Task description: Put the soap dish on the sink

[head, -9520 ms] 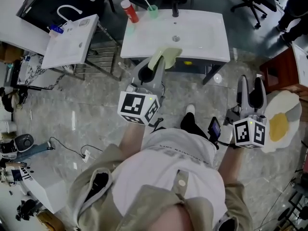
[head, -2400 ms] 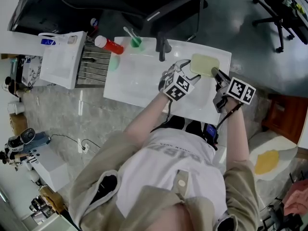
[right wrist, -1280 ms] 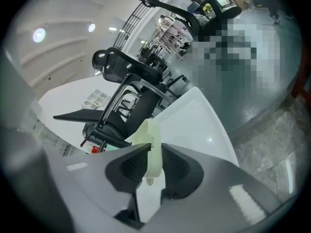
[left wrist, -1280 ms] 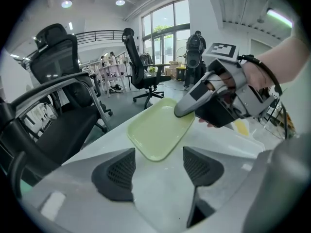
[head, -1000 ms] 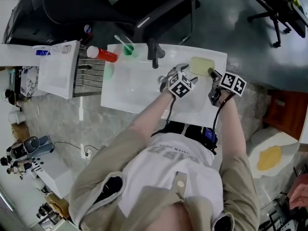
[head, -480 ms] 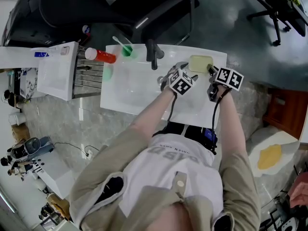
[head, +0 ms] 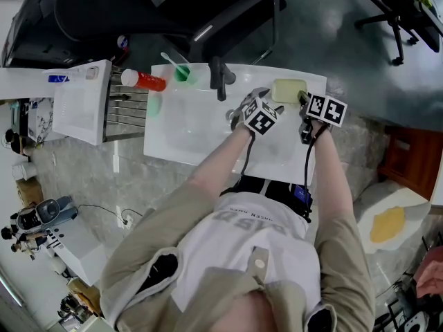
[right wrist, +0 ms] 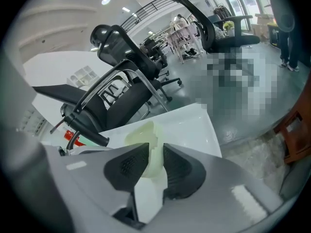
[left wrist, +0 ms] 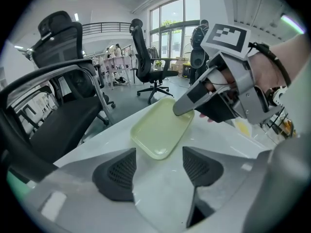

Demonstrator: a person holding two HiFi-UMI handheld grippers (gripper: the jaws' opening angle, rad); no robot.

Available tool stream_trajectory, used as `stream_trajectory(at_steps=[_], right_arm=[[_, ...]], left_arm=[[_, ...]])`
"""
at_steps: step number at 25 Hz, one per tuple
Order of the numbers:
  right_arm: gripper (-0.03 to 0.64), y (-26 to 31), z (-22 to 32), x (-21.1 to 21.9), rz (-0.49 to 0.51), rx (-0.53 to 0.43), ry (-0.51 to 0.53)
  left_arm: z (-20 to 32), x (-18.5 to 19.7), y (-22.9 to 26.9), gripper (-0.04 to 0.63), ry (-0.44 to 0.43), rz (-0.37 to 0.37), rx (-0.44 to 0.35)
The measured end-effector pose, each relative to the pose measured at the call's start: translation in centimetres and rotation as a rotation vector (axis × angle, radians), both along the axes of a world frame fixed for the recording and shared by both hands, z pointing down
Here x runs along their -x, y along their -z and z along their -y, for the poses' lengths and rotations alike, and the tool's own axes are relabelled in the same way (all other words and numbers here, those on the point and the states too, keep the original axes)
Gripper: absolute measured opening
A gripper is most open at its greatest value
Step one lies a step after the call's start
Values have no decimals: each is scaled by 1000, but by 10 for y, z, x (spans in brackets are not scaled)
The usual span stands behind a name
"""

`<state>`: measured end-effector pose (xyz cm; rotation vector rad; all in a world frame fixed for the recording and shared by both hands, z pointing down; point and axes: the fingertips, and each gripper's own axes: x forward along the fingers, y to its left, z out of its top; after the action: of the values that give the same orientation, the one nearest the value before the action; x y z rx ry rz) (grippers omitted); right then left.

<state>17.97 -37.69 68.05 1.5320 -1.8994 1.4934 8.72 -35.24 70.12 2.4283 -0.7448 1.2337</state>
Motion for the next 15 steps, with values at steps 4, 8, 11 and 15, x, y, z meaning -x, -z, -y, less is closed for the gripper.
stream_trajectory(at_steps=[4, 8, 11, 15], right_arm=[[98, -4, -1, -2, -17, 12, 3], [97, -8, -2, -4, -28, 26, 2], [90, -11, -3, -7, -46, 37, -2], [72, -14, -5, -11, -71, 51, -3]], left_arm=[[-1, -2, -1, 314, 3, -7, 4], [0, -3, 1, 314, -5, -8, -3], [1, -4, 1, 314, -13, -5, -10], [3, -4, 1, 315, -9, -8, 0]])
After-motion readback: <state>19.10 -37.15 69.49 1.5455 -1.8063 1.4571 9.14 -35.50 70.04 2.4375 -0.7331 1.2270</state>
